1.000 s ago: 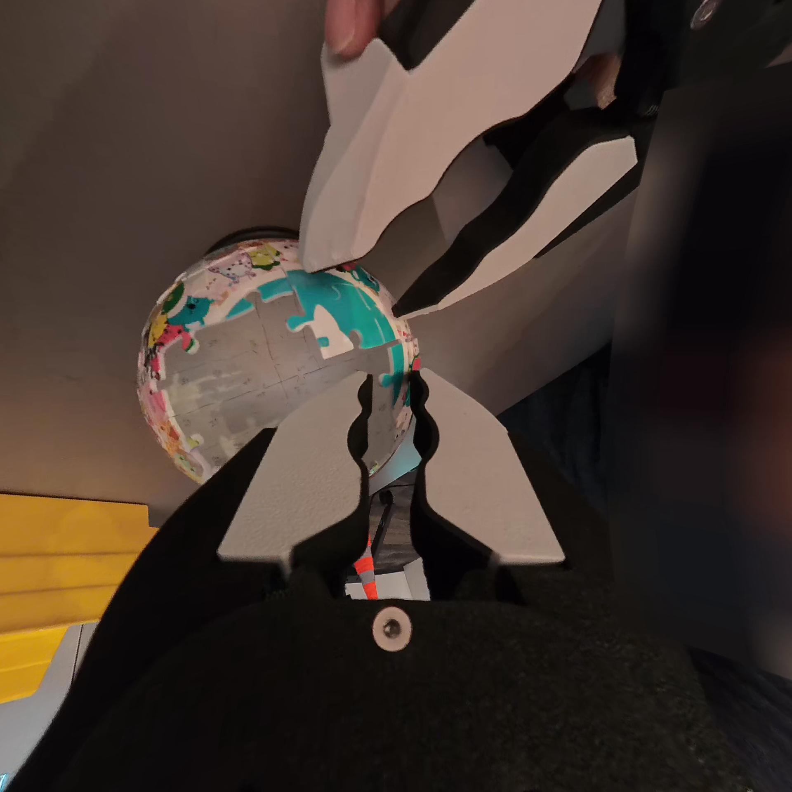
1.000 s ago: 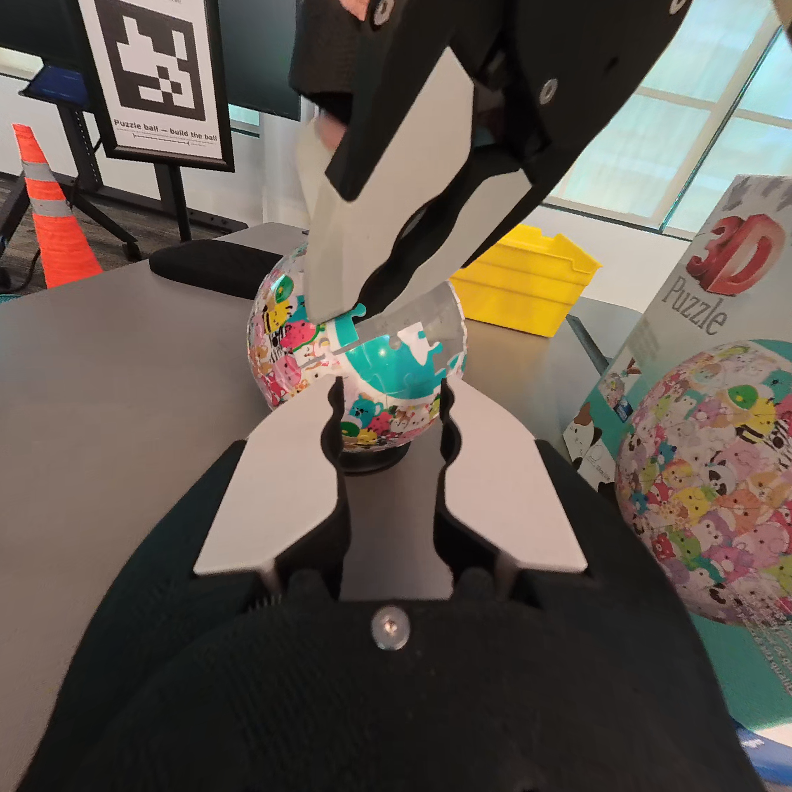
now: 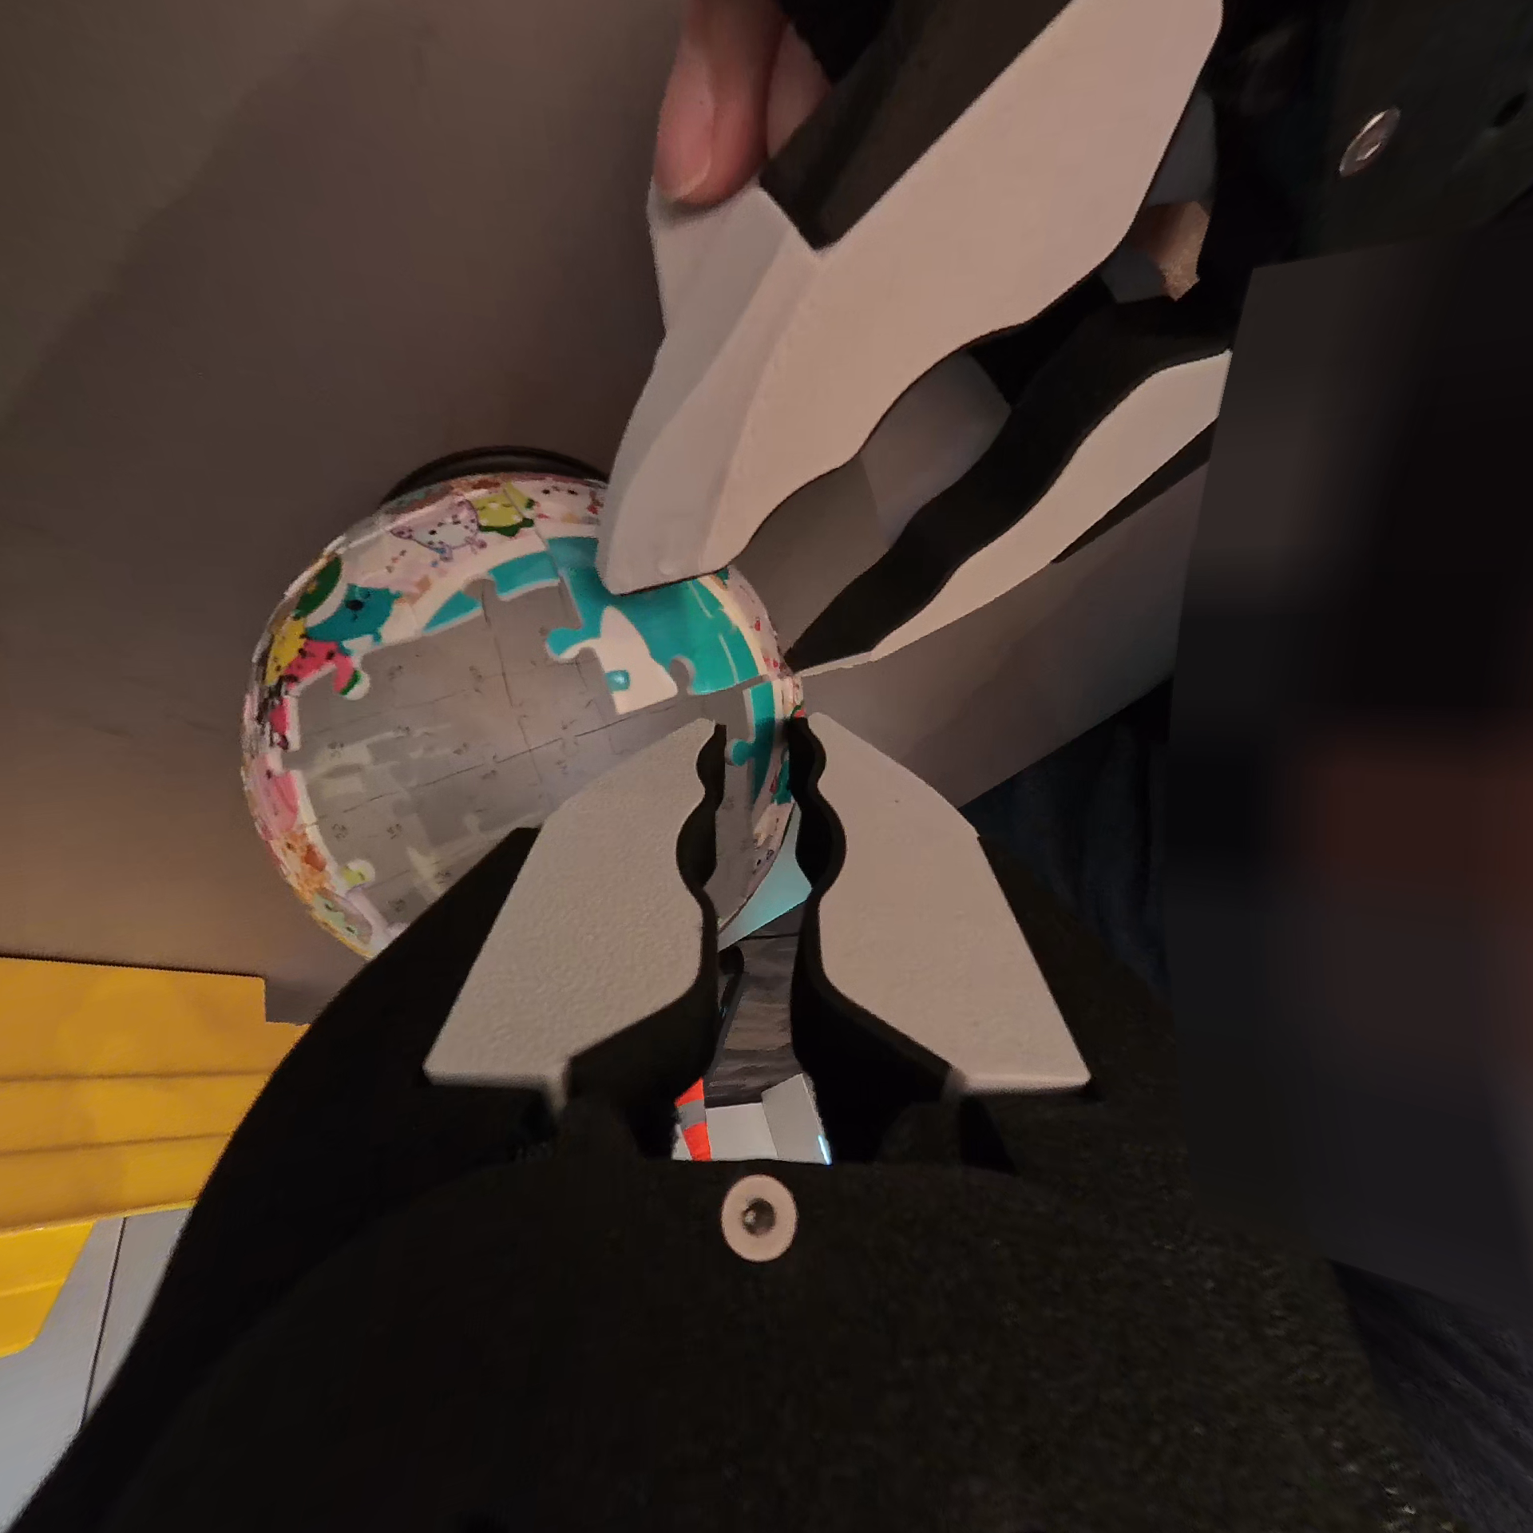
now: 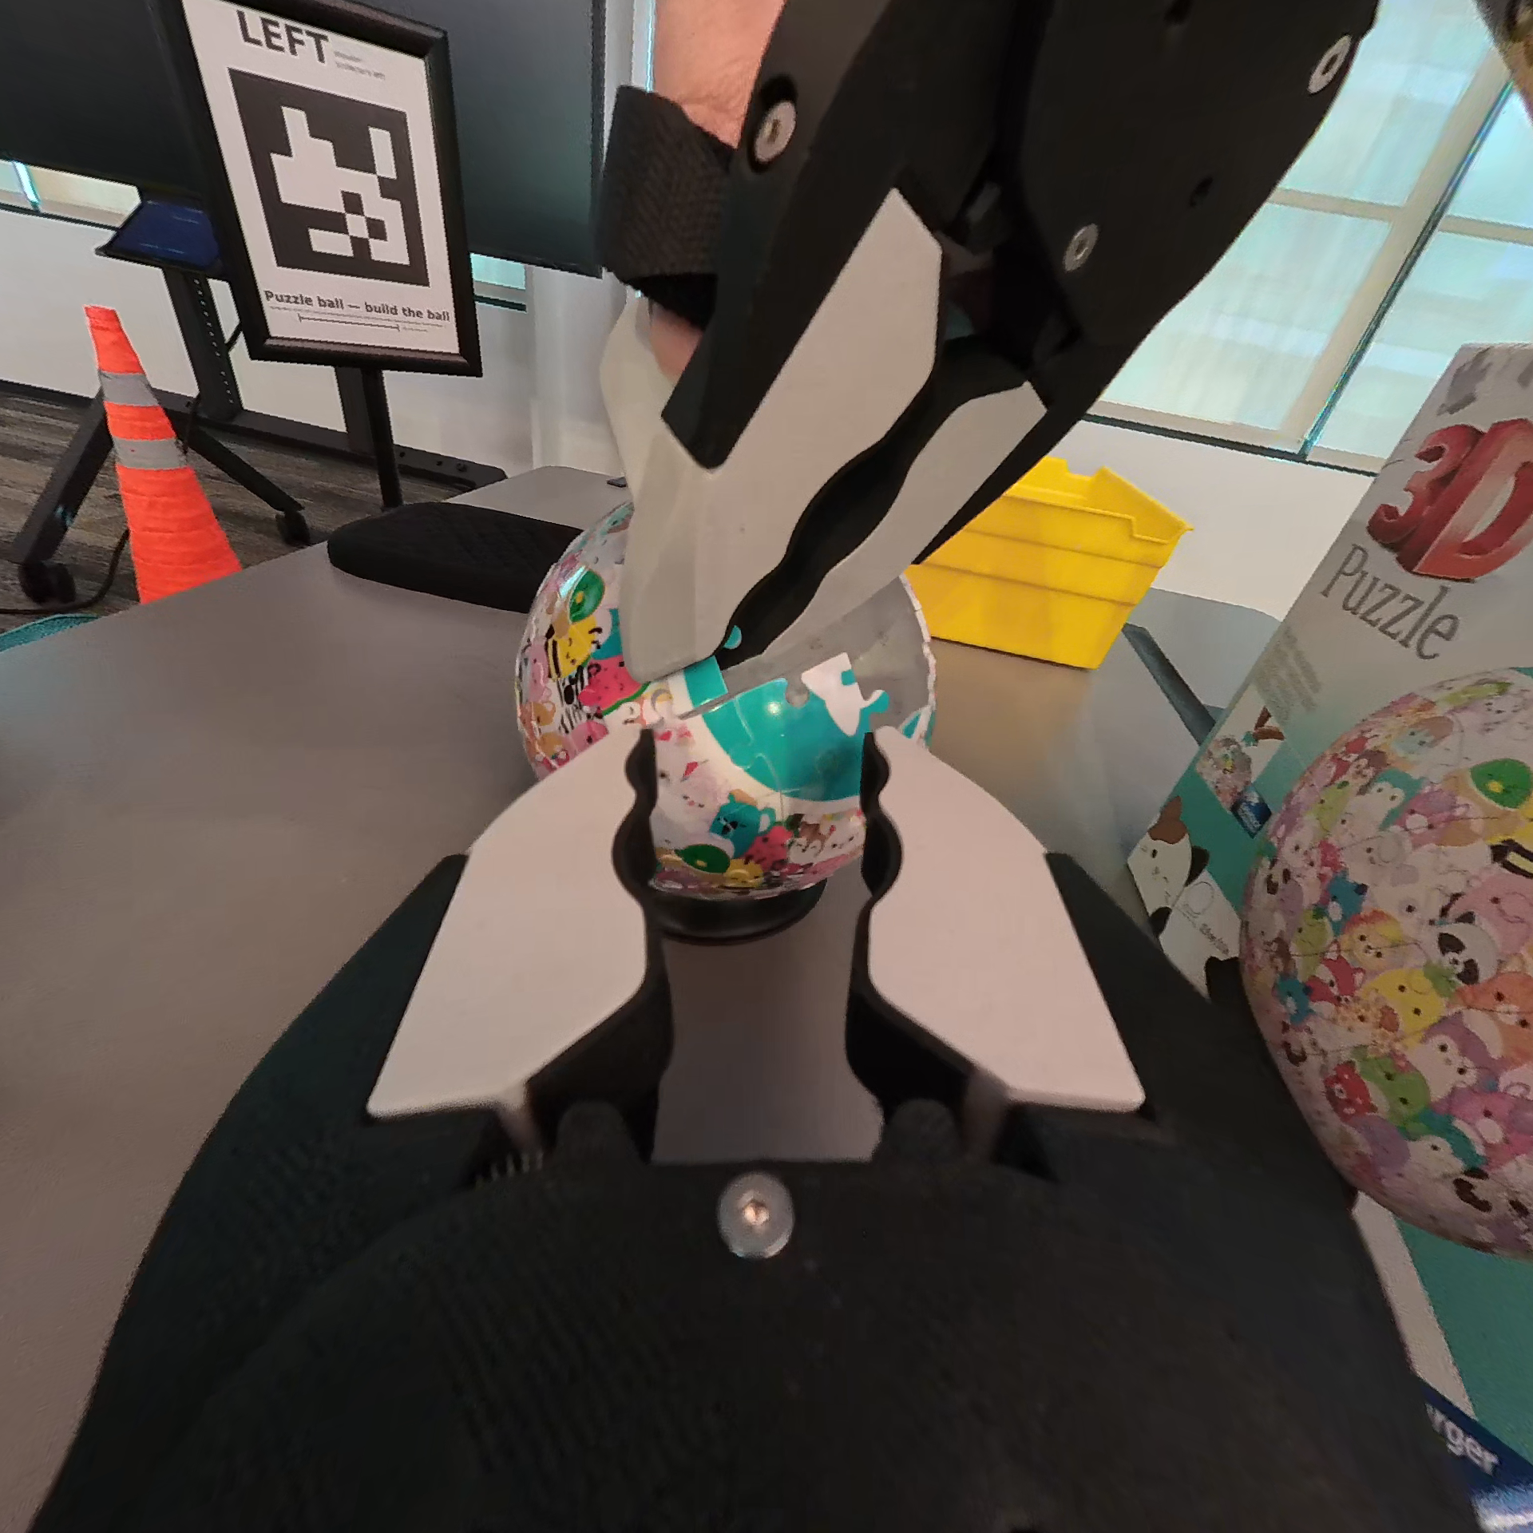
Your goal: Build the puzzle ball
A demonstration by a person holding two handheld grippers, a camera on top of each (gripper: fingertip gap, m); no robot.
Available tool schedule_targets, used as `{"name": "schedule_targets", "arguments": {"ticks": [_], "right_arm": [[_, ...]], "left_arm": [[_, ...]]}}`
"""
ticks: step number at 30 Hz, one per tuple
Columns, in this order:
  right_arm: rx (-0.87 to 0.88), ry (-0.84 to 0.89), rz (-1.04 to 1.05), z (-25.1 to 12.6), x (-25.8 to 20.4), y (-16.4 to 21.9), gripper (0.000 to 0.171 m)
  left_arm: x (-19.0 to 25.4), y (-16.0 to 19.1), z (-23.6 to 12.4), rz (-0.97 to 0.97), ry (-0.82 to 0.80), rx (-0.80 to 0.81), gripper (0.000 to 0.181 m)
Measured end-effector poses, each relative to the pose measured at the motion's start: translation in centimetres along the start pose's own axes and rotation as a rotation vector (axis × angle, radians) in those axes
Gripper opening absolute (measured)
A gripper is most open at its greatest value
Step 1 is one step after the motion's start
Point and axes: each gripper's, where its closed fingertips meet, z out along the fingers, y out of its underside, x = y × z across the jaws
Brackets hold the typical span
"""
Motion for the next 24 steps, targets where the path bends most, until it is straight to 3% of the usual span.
{"name": "schedule_targets", "arguments": {"ticks": [13, 24], "right_arm": [[-0.001, 0.002, 0.053, 0.13, -0.04, 0.04, 0.052], [-0.083, 0.026, 0.081, -0.20, 0.62, 0.96, 0.047]], "left_arm": [[-0.57, -0.24, 0.24, -0.049, 0.011, 0.001, 0.026], [-0.23, -0.18, 0.18, -0.033, 0.051, -0.015, 0.020]]}}
